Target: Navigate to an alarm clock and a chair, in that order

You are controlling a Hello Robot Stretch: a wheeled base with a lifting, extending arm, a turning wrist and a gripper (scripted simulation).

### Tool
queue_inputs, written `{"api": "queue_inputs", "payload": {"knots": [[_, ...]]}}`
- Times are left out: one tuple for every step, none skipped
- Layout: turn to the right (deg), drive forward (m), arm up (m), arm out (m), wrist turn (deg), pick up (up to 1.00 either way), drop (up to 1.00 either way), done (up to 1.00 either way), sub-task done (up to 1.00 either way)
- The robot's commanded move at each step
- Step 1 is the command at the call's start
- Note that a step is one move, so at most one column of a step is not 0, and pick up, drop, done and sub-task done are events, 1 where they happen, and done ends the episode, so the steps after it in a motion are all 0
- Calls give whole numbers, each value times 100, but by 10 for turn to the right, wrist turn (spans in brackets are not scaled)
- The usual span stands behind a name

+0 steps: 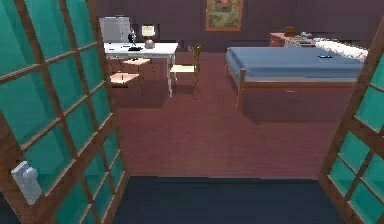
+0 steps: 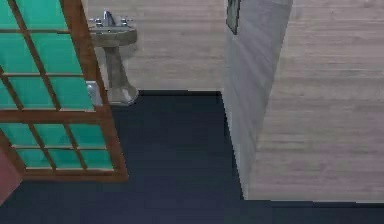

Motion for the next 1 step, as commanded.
{"api": "queue_inputs", "payload": {"knots": [[0, 100, 0, 0, 0, 0, 0, 0, 0]]}}
